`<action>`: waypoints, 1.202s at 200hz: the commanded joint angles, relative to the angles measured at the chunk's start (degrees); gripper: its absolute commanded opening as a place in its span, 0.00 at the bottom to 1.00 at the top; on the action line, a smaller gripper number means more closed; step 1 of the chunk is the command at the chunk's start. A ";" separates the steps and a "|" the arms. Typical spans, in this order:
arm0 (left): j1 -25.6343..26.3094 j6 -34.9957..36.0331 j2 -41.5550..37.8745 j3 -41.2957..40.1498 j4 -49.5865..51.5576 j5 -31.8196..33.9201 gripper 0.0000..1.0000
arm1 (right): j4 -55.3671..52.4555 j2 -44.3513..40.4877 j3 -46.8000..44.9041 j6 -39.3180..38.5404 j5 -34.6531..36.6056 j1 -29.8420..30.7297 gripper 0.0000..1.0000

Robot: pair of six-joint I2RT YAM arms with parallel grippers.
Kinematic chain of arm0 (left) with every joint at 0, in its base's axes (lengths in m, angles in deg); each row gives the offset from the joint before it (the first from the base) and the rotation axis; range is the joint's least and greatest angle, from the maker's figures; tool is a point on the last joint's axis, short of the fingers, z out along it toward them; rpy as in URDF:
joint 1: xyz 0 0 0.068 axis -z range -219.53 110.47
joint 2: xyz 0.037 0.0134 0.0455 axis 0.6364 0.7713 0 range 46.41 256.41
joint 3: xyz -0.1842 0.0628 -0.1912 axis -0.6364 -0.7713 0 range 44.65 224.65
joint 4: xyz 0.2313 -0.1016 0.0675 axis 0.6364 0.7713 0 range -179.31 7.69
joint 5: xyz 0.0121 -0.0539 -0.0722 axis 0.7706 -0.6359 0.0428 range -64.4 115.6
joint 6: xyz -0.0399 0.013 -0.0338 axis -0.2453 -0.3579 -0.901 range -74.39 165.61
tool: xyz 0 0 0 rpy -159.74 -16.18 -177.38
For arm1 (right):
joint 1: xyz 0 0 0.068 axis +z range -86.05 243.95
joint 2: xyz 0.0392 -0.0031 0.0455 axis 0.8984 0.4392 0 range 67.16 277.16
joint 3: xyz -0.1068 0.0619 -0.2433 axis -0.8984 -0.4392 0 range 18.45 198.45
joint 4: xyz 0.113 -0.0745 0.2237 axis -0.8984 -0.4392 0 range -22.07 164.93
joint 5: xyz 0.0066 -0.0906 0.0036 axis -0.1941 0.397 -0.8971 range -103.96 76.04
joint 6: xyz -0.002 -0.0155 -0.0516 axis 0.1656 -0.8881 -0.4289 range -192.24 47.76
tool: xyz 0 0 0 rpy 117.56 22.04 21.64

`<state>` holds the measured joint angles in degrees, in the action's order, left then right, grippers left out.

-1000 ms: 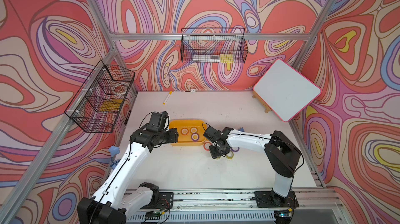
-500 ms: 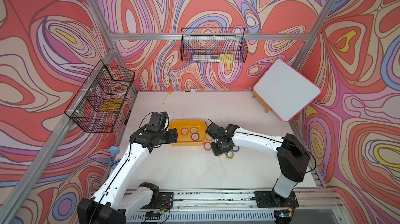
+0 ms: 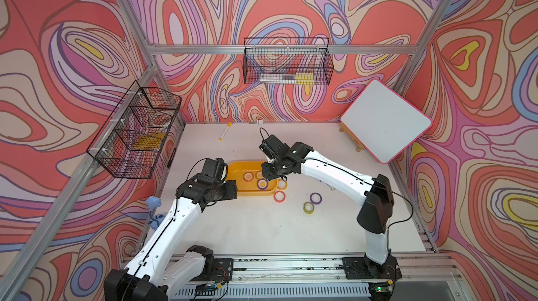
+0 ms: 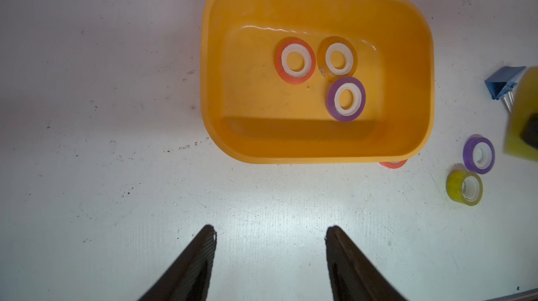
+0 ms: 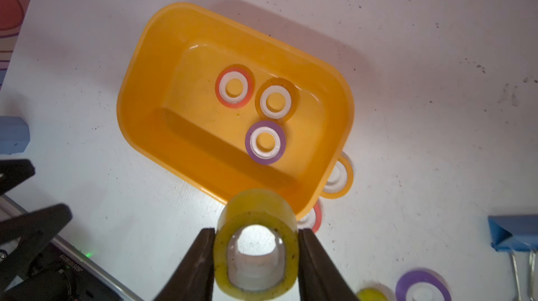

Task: Put the transparent tape into the storage box
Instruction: Place the tape in the storage box.

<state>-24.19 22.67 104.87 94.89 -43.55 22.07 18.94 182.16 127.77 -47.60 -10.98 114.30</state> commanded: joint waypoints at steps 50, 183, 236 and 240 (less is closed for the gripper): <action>-1.75 0.13 -0.27 -0.55 -1.28 -0.66 0.65 | 0.79 20.47 20.81 -1.41 -2.99 0.62 0.43; -2.50 0.75 -0.80 -1.13 -2.06 -1.97 0.65 | 2.86 29.48 22.37 -3.58 -1.49 2.73 0.46; -2.57 0.88 -0.89 -1.17 -2.06 -1.83 0.65 | 1.19 30.74 22.29 -4.52 -1.88 2.82 0.46; -2.53 0.96 -0.89 -1.12 -2.07 -1.83 0.65 | 1.06 30.84 22.27 -4.52 -1.95 2.83 0.47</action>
<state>-26.40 22.94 104.67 94.39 -44.71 20.61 21.13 211.23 150.81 -51.18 -13.36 116.81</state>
